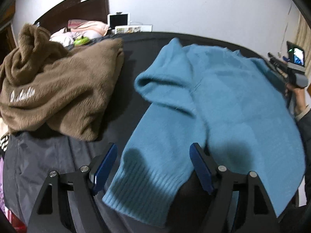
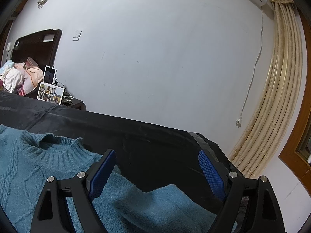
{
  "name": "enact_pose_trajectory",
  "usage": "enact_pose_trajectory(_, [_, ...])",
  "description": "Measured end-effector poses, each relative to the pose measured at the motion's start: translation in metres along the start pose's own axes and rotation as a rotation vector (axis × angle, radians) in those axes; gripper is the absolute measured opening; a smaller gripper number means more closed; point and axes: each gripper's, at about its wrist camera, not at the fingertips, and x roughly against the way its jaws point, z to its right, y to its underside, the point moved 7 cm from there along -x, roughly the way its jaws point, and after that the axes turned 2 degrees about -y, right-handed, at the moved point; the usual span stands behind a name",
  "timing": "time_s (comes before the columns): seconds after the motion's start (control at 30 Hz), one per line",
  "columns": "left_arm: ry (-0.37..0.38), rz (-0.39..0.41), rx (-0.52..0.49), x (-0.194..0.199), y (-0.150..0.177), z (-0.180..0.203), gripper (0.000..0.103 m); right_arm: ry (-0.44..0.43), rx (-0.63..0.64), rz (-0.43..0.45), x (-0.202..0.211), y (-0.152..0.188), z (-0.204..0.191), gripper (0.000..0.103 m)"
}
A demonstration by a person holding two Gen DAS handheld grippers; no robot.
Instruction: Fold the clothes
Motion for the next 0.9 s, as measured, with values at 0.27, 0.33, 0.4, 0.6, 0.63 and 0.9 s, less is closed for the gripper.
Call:
enact_pose_trajectory(0.27, [0.005,-0.021,0.049,-0.014,0.013,-0.005,0.08,-0.003,-0.017,0.002,0.001,0.0,0.003,0.088])
enact_pose_trajectory(0.33, [-0.002,-0.024,0.042,-0.014,0.013,-0.003,0.077,-0.004,-0.022,0.0,0.0,0.0,0.004,0.088])
enact_pose_trajectory(0.4, [0.006,-0.023,0.038,-0.013,0.013,0.001,0.063,-0.004,-0.025,0.0,0.001,0.0,0.005,0.088])
enact_pose_trajectory(0.6, [-0.004,-0.013,0.001,-0.008,0.01,0.018,0.028,-0.004,-0.034,0.001,0.001,0.0,0.006,0.088])
enact_pose_trajectory(0.63, [-0.003,-0.007,0.006,-0.006,0.008,0.018,0.027,-0.005,-0.036,0.002,0.001,0.0,0.007,0.088])
enact_pose_trajectory(0.9, [-0.109,0.218,0.087,0.061,-0.058,-0.033,0.025,-0.006,-0.043,0.002,0.002,0.0,0.008,0.088])
